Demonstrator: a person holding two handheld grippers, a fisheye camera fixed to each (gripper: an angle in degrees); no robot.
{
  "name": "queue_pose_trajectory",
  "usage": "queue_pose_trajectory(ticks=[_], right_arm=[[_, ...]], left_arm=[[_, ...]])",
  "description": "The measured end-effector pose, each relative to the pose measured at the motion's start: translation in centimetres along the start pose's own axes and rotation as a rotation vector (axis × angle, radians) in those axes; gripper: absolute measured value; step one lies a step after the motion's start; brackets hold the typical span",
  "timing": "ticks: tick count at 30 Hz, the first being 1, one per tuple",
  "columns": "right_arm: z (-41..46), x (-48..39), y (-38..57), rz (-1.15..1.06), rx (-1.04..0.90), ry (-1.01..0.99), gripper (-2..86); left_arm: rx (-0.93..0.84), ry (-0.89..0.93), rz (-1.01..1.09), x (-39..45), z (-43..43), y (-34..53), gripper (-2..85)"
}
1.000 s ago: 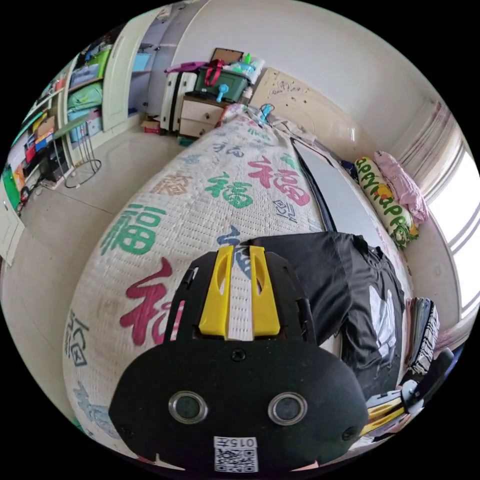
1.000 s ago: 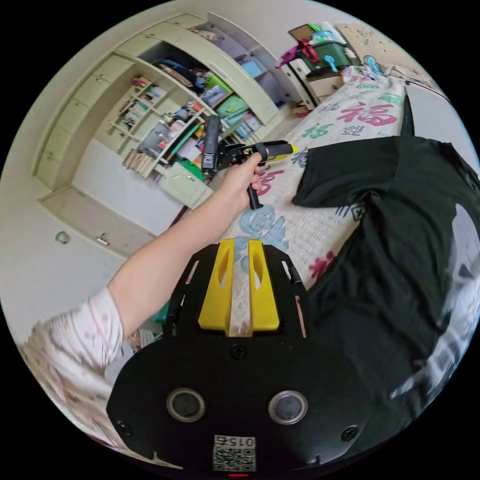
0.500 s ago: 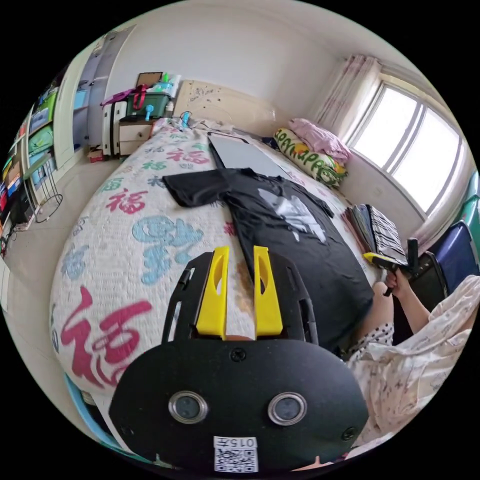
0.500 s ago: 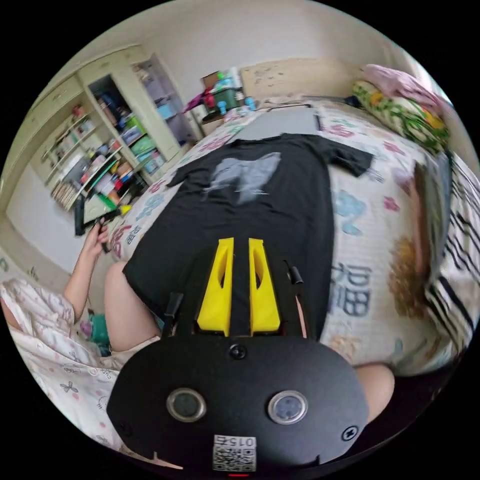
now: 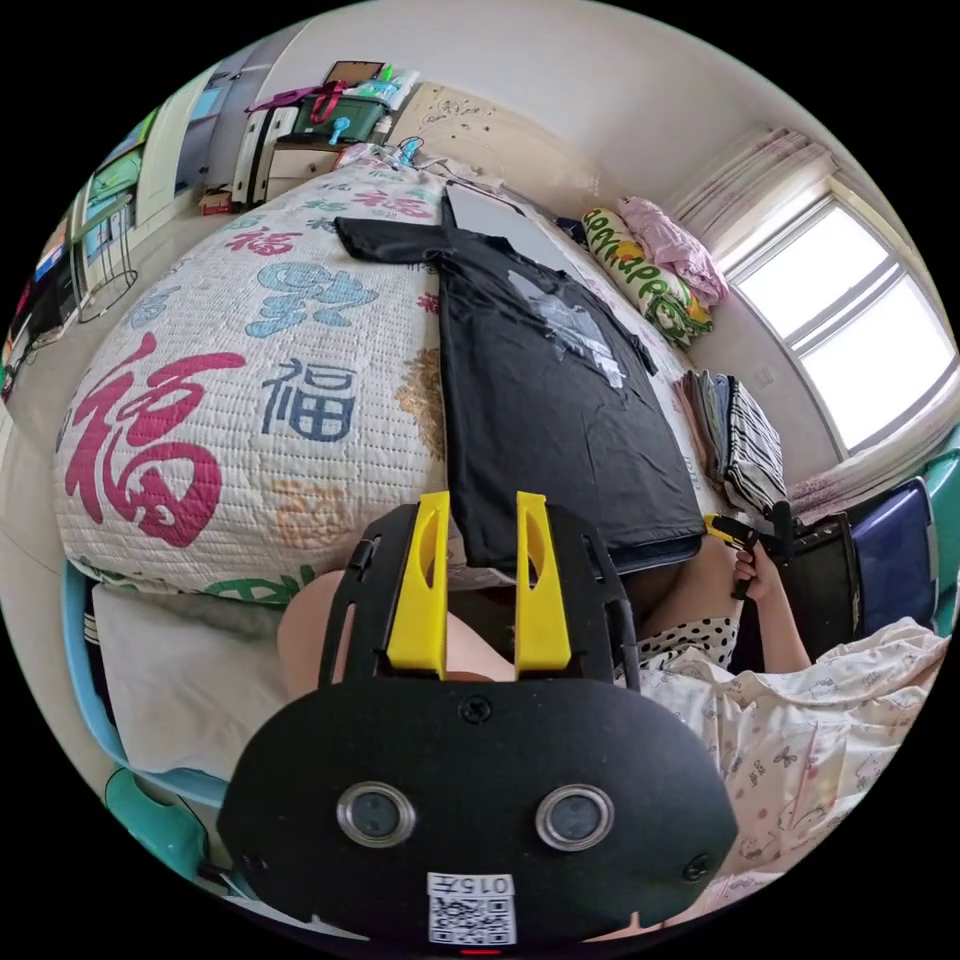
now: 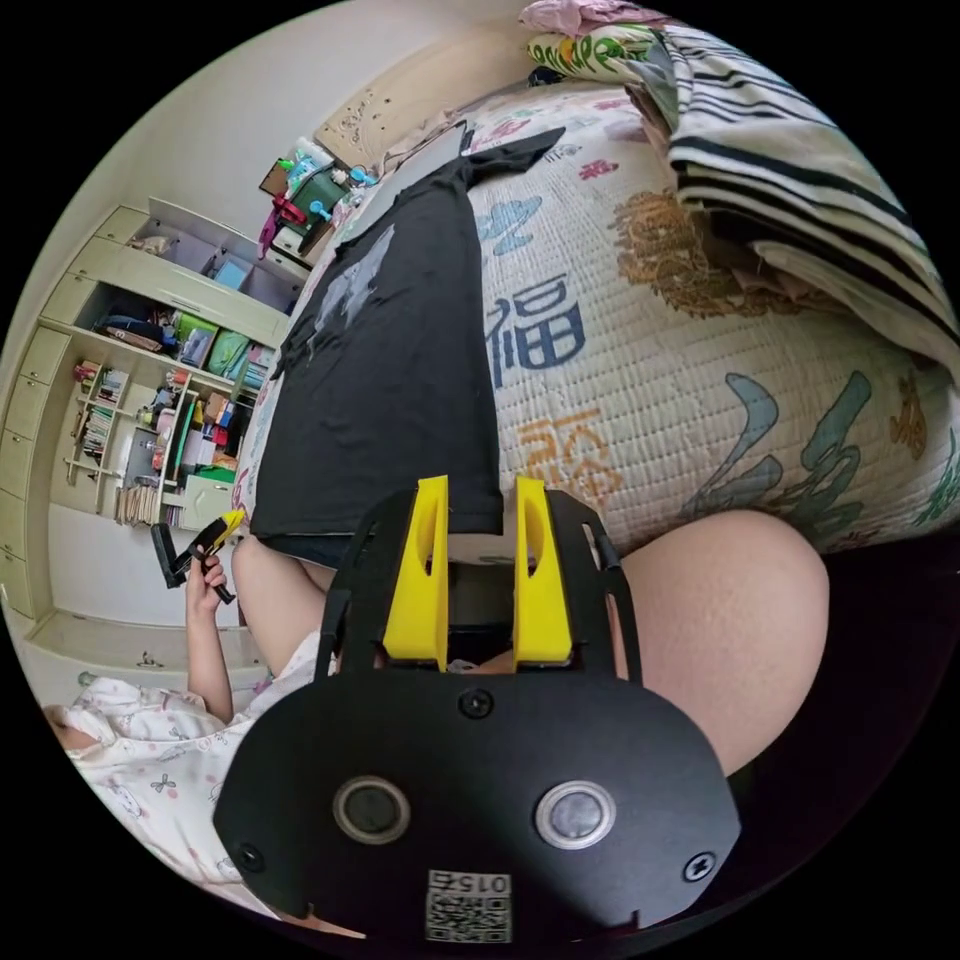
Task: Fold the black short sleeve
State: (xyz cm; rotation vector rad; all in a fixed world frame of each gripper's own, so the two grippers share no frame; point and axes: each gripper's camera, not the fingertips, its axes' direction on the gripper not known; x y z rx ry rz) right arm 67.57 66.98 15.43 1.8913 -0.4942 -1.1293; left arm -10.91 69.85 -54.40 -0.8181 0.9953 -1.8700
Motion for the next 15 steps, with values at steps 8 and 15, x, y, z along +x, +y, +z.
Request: queue_pose_trajectory(ticks=[8, 15], right_arm=[[-0.1, -0.1, 0.7, -0.017, -0.039, 0.024, 1.8], [-0.5, -0.3, 2.8, -0.017, -0.001, 0.060, -0.1]], left_arm=[[-0.070, 0.034, -0.059, -1.1, -1.8, -1.7, 7.3], [-0.033, 0.078, -0.116, -2.3, -5.9, -2.6, 0.2]])
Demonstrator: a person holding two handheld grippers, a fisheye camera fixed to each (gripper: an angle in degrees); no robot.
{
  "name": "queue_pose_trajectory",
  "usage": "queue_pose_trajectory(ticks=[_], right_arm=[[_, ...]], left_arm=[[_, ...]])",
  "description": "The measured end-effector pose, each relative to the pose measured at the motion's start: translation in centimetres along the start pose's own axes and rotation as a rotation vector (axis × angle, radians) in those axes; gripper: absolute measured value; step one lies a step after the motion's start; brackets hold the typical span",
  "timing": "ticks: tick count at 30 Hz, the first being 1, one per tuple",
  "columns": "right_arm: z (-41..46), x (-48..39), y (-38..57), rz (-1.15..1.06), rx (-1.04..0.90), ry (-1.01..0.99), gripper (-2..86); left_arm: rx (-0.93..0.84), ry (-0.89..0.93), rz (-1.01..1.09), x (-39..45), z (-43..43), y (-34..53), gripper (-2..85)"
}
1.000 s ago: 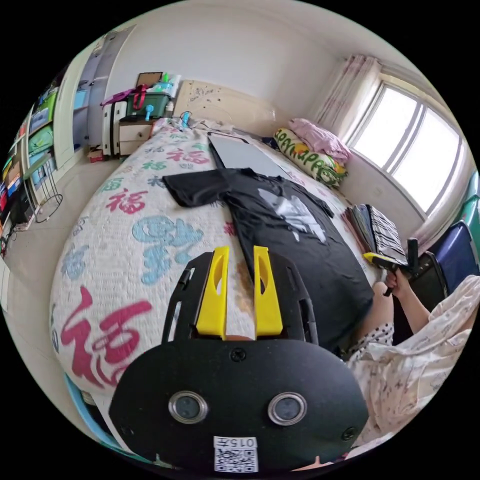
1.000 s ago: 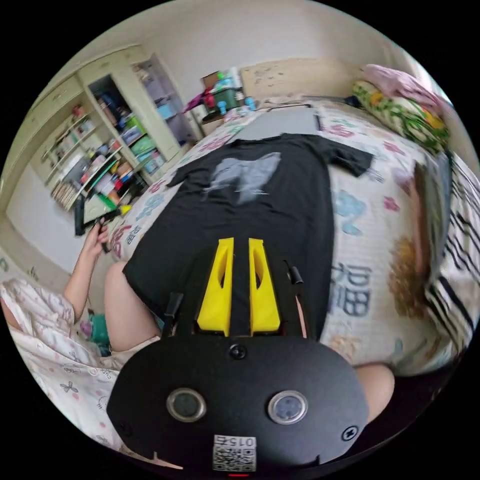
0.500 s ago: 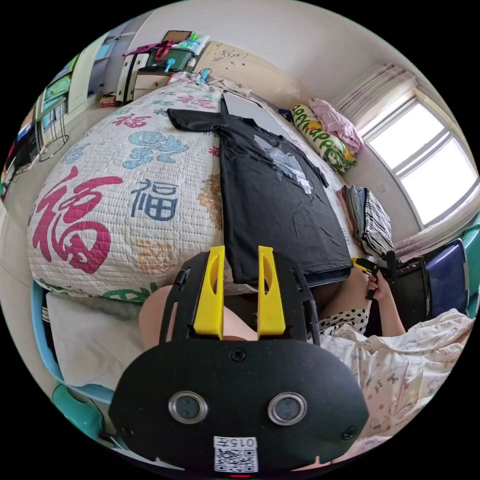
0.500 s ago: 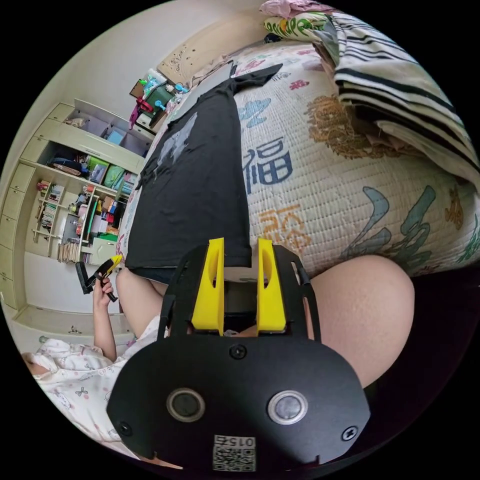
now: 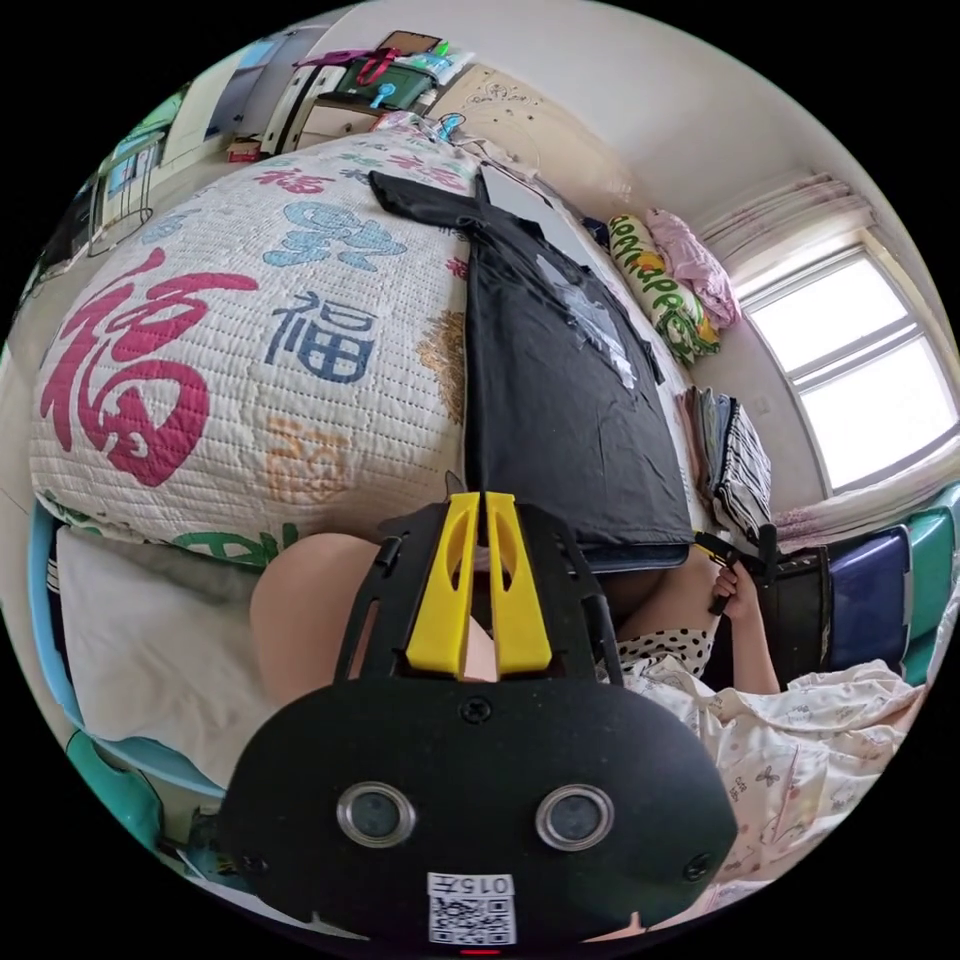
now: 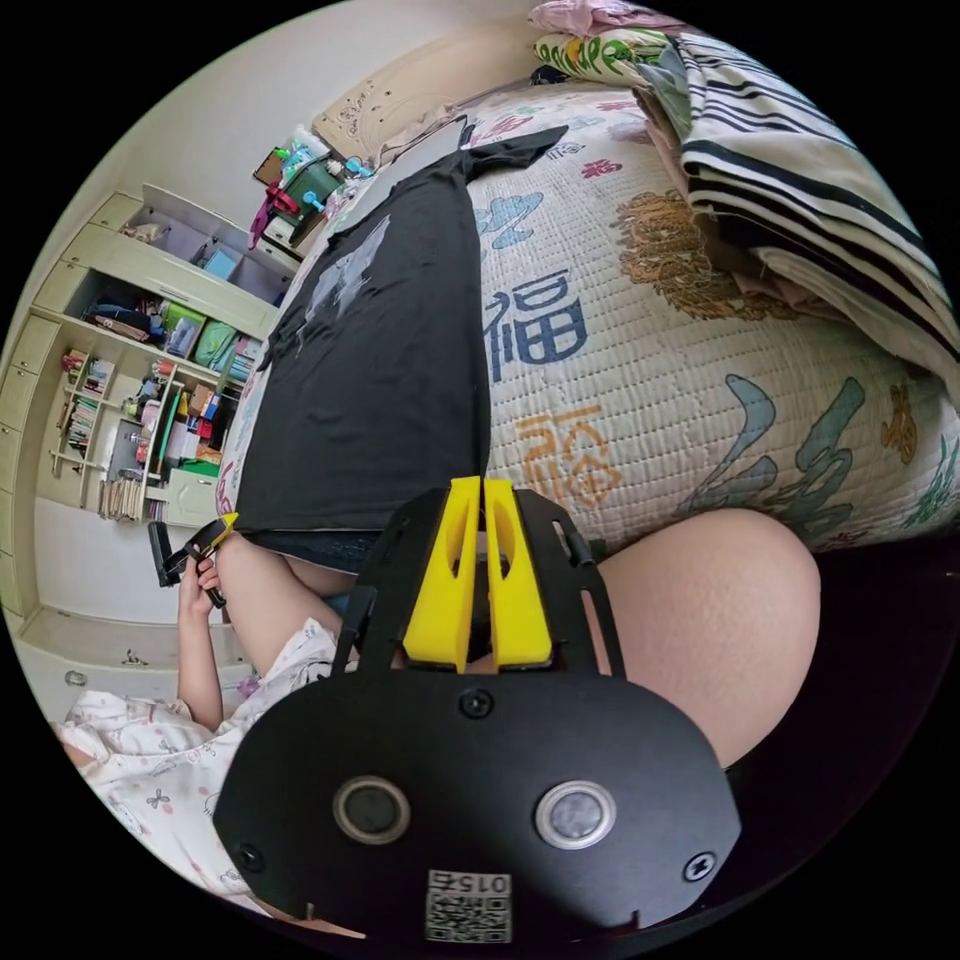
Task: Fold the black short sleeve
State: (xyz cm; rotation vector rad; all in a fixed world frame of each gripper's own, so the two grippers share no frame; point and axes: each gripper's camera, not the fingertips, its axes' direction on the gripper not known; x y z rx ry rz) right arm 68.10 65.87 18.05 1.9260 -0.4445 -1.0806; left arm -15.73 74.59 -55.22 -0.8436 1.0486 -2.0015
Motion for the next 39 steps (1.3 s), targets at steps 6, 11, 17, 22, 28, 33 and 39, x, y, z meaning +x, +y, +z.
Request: queue_pose_trajectory(ticks=[6, 11, 17, 22, 28, 33, 39], right_arm=[[0.3, 0.1, 2.6, 0.004, 0.006, 0.027, -0.3], [2.6, -1.7, 4.8, -0.050, -0.036, 0.130, -0.3], [4.7, -3.6, 8.0, -0.095, -0.055, 0.225, -0.2], [6.4, -6.2, 11.6, -0.174, -0.056, 0.355, -0.1], [7.6, -8.0, 16.6, -0.205, -0.035, 0.450, -0.1], [6.2, -6.4, 19.9, -0.146, -0.048, 0.318, -0.1], [-1.3, -3.9, 27.4, 0.091, 0.159, 0.168, -0.4]], left_arm=[[-0.007, -0.034, 0.006, 1.3, -2.9, -1.5, -0.6], [-0.052, -0.104, 0.008, 3.1, -4.4, -3.1, -0.6], [-0.132, -0.202, 0.044, 6.0, -4.8, -5.8, -0.4], [-0.176, -0.262, 0.062, 8.1, -5.1, -7.5, -0.1], [-0.199, -0.324, 0.098, 10.3, -6.0, -8.9, 0.2], [-0.191, -0.300, 0.080, 10.3, -7.3, -9.4, 0.3], [-0.172, -0.264, 0.070, 9.9, -8.9, -9.5, 0.3]])
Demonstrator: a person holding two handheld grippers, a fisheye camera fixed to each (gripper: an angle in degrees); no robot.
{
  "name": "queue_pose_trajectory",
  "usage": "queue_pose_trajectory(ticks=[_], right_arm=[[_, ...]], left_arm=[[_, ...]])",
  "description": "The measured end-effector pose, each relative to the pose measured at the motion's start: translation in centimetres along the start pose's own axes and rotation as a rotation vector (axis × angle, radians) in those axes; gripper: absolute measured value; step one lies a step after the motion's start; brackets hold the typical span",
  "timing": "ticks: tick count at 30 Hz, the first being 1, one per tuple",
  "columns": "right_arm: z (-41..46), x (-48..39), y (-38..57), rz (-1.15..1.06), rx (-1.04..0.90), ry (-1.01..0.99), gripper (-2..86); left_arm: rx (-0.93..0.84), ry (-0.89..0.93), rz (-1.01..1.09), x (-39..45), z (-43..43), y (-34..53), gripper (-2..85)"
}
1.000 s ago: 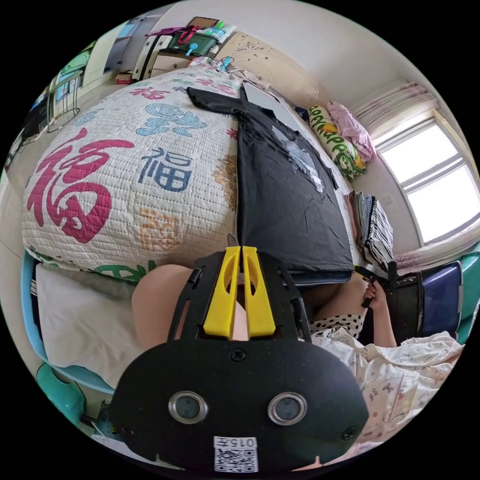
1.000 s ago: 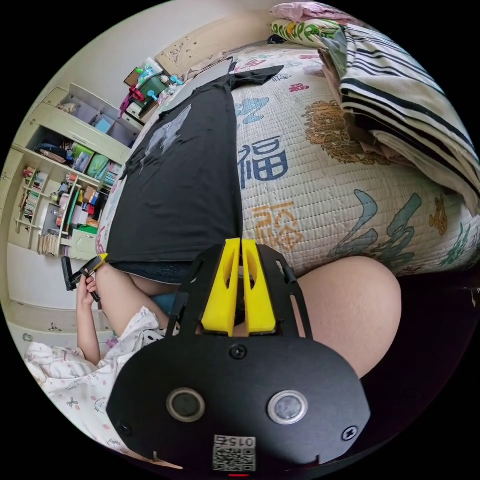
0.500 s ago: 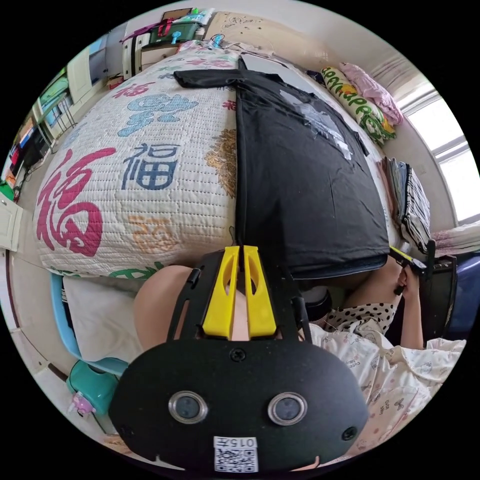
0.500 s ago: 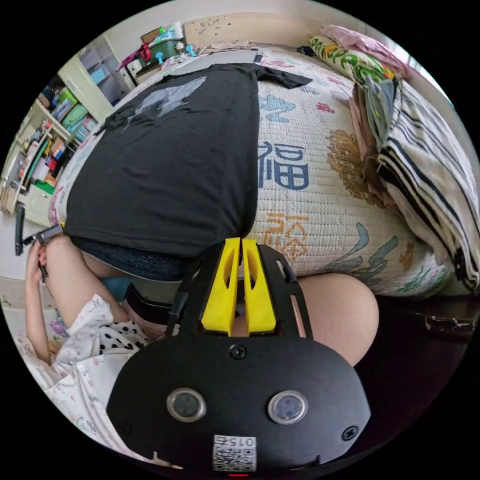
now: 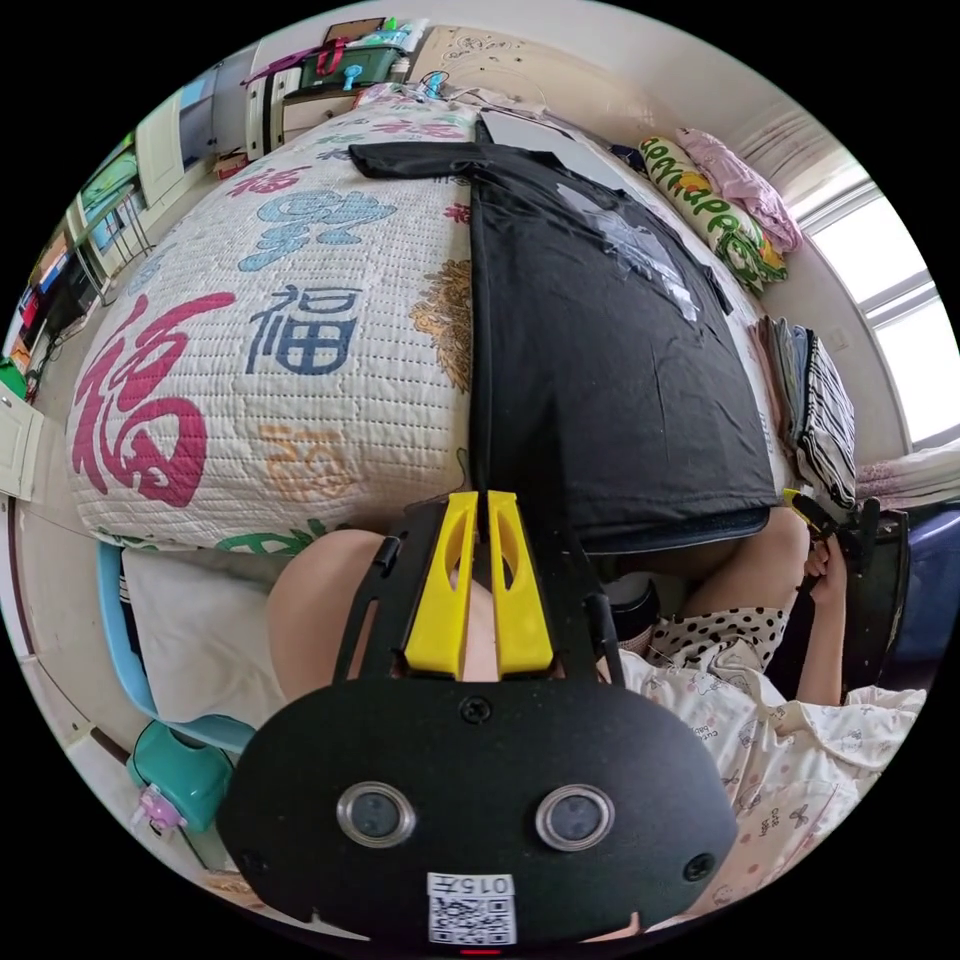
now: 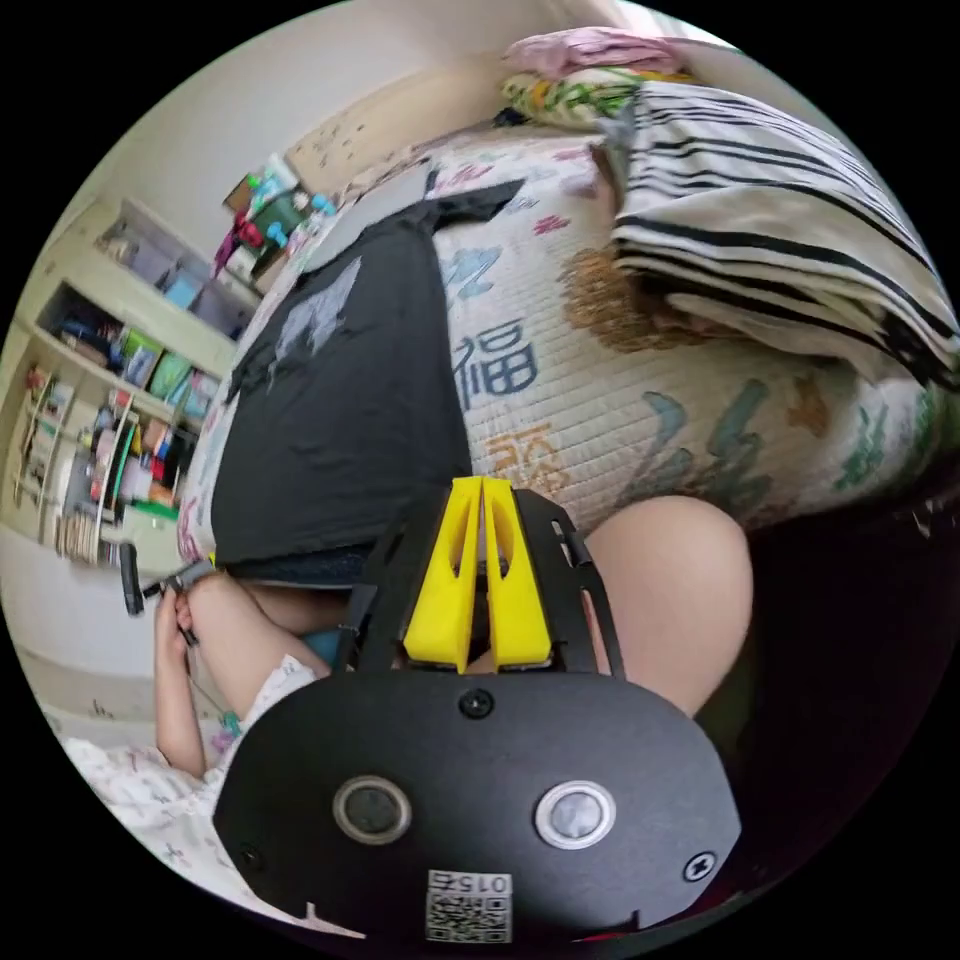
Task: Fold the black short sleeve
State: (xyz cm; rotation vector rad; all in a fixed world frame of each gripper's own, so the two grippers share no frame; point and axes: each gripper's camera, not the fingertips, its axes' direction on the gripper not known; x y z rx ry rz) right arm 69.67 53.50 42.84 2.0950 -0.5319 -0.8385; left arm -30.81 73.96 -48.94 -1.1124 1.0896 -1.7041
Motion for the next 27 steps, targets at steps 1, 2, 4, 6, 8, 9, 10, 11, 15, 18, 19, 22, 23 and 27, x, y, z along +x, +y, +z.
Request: queue_pose_trajectory(ticks=[1, 2, 4, 6, 8, 9, 10, 11, 15, 18, 19, 22, 23, 27], right_arm=[[-2.7, 0.1, 1.3, 0.067, 0.065, 0.016, -0.4], [-6.1, -0.3, 2.6, 0.113, 0.154, 0.008, -0.5], [-11.5, -1.7, 4.6, 0.170, 0.304, -0.057, -0.5], [-17.3, -4.1, 6.8, 0.168, 0.446, -0.191, -0.5], [-24.9, -8.2, 10.7, 0.056, 0.667, -0.423, -0.5], [-26.8, -9.3, 11.8, 0.024, 0.723, -0.468, -0.5], [-30.3, -11.5, 14.2, -0.043, 0.831, -0.535, -0.5], [-33.4, -13.4, 16.7, -0.091, 0.929, -0.595, -0.5], [-39.8, -17.0, 23.5, -0.205, 1.132, -0.809, -0.5], [-42.8, -18.5, 27.6, -0.268, 1.216, -0.861, -0.6], [-43.5, -18.4, 28.7, -0.265, 1.235, -0.888, -0.6], [-45.0, -17.6, 30.2, -0.259, 1.232, -0.999, -0.6], [-45.5, -17.4, 30.4, -0.245, 1.224, -1.027, -0.6], [-47.4, -18.0, 30.8, -0.282, 1.210, -1.034, -0.5]], left_arm=[[0.005, 0.007, -0.001, -0.2, -0.2, 0.1, 0.3], [0.010, 0.012, -0.001, -0.3, -0.4, 0.1, 0.3], [0.010, 0.014, 0.002, -0.4, -0.5, 0.0, 0.3], [0.005, 0.014, 0.005, -0.5, -0.5, -0.2, 0.2], [0.006, 0.020, -0.001, -0.6, -0.6, -0.3, 0.2], [0.008, 0.022, -0.002, -0.7, -0.6, -0.3, 0.2], [0.012, 0.027, -0.005, -0.8, -0.6, -0.3, 0.2], [0.015, 0.031, -0.009, -0.9, -0.6, -0.2, 0.2], [0.015, 0.037, -0.011, -1.0, -0.4, -0.4, 0.2], [0.012, 0.031, -0.005, -0.9, 0.0, -0.7, 0.2], [0.012, 0.031, -0.004, -0.9, 0.1, -0.8, 0.2], [0.010, 0.036, -0.007, -0.9, 0.7, -1.1, 0.2], [0.008, 0.039, -0.008, -0.9, 0.9, -1.3, 0.2], [0.005, 0.044, -0.013, -0.7, 1.8, -1.8, 0.2]])
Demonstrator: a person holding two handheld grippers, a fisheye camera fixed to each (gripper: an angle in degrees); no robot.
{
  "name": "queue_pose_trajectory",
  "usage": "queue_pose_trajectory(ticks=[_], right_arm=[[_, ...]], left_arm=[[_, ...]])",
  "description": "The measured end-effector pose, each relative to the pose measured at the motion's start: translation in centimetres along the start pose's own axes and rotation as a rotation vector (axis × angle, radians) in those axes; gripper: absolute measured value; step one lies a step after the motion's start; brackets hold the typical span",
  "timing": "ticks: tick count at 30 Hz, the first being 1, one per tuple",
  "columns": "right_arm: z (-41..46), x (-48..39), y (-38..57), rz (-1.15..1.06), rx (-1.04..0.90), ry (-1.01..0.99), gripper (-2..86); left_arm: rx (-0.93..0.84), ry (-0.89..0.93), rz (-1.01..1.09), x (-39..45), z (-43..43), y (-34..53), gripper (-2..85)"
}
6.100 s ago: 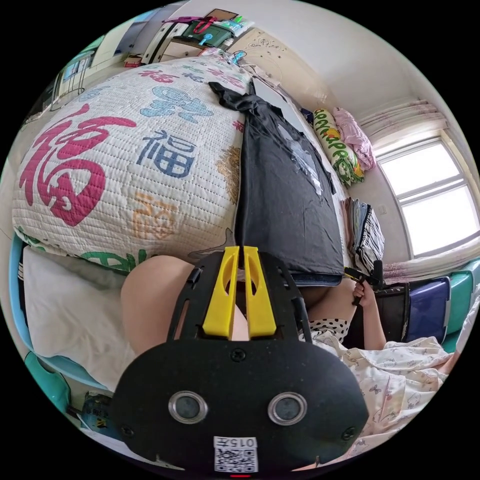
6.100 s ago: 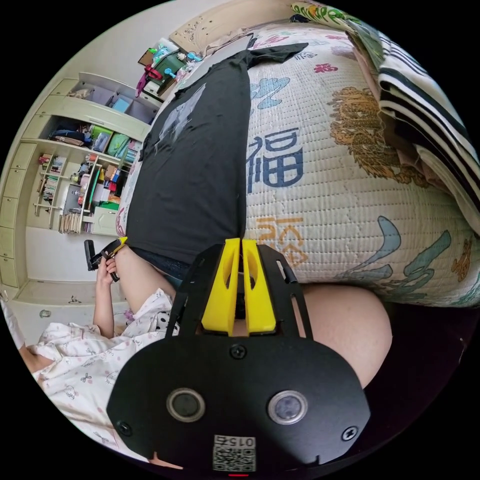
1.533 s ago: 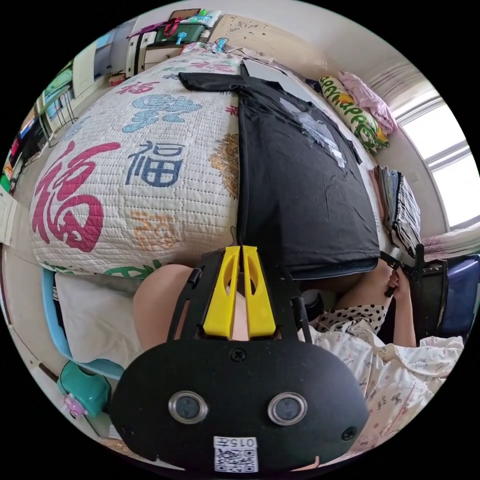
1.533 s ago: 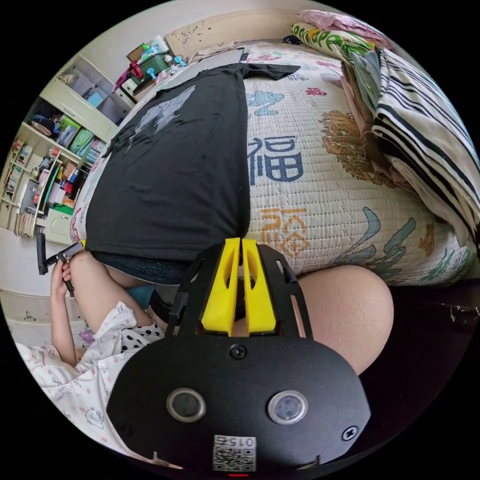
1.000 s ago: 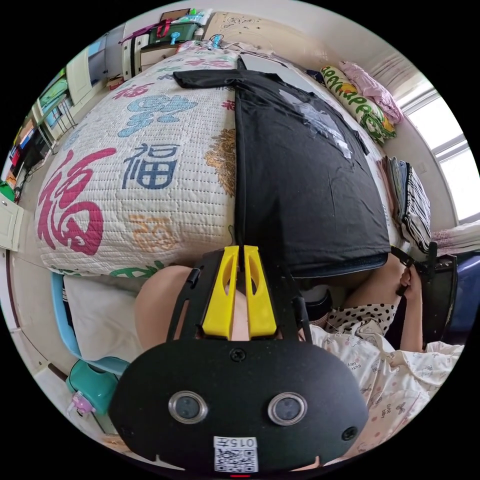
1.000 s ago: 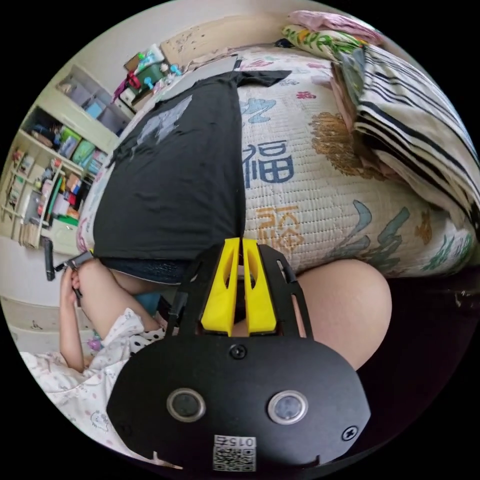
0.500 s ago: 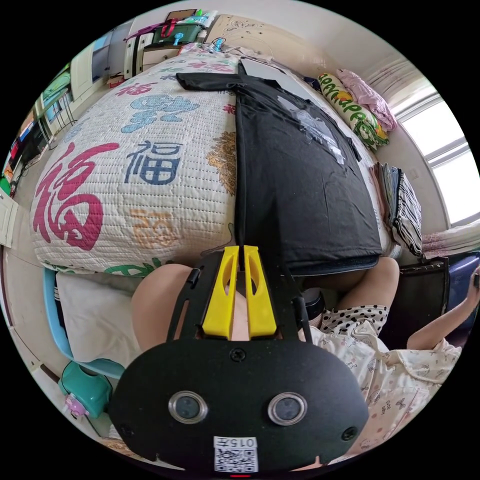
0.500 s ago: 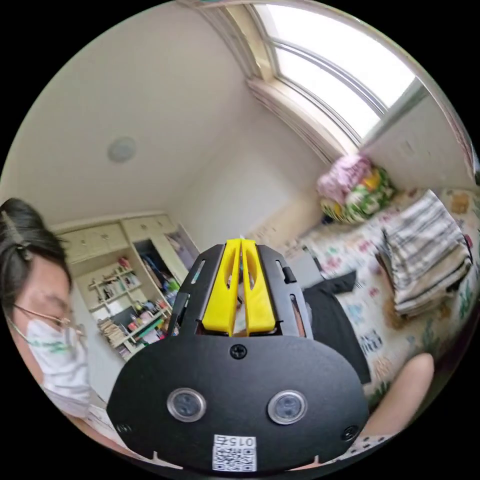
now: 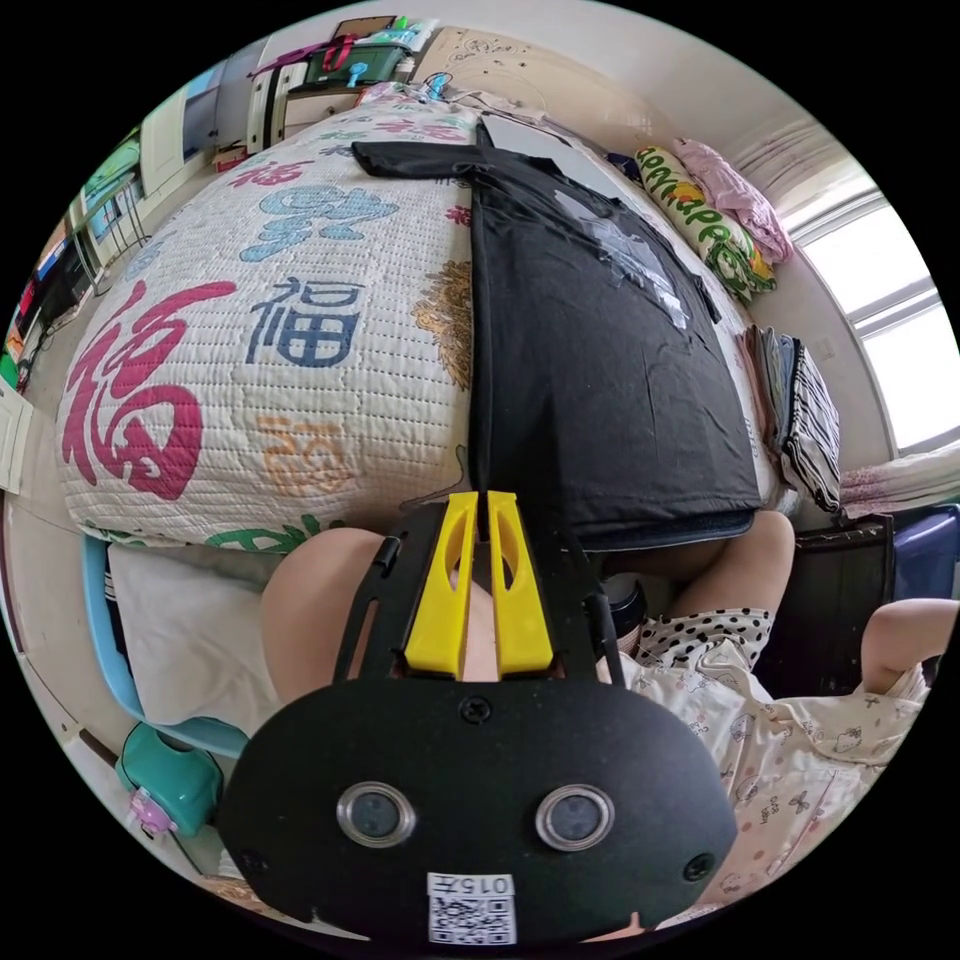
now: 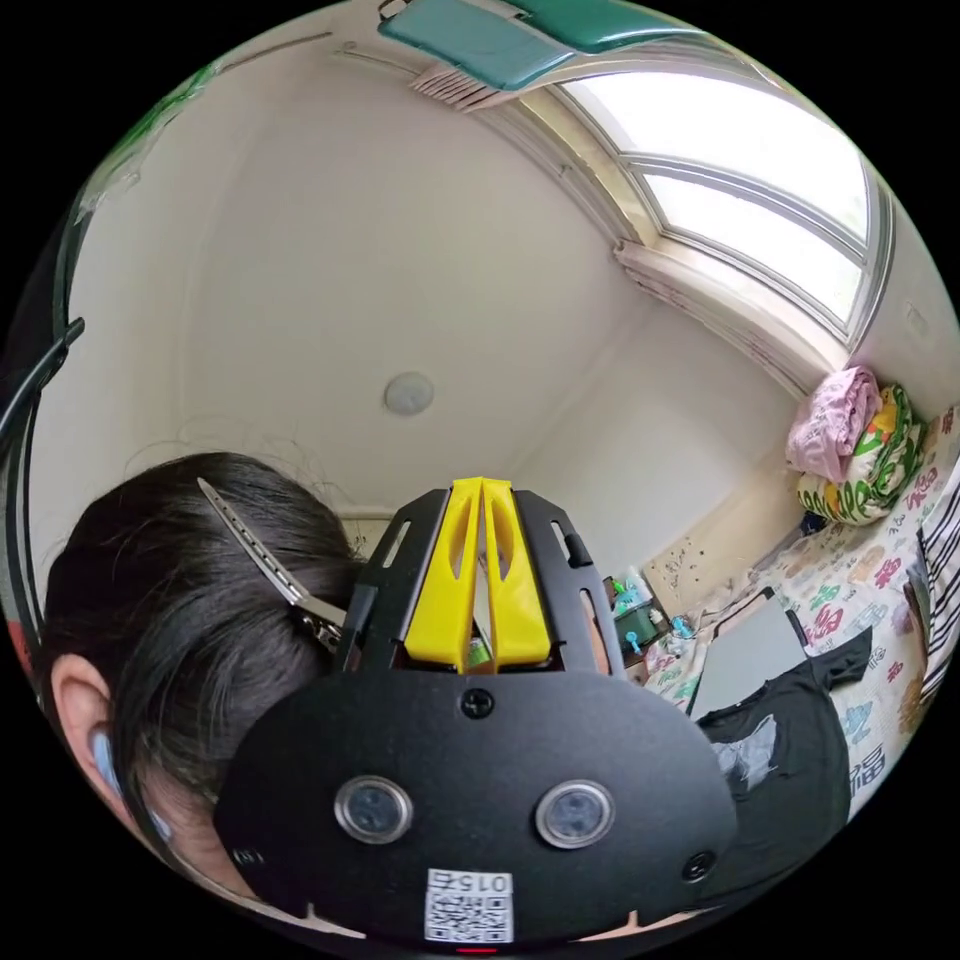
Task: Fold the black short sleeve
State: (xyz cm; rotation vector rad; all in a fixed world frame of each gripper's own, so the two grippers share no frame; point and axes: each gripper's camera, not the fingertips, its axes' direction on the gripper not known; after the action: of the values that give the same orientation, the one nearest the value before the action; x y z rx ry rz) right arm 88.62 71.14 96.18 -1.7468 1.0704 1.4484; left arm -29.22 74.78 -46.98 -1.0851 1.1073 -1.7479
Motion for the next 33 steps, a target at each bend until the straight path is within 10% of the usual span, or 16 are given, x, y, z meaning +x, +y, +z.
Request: queue_pose_trajectory(ticks=[21, 33], right_arm=[[9.2, 13.7, -5.8, -0.373, 0.028, 0.345, -0.5], [28.0, 56.2, -2.0, 0.100, -0.753, 0.621, 5.2]], left_arm=[[0.020, 0.013, 0.013, 3.1, 7.0, -3.7, 2.6], [0.076, -0.005, -0.002, 7.2, 8.1, -11.2, 5.0]])
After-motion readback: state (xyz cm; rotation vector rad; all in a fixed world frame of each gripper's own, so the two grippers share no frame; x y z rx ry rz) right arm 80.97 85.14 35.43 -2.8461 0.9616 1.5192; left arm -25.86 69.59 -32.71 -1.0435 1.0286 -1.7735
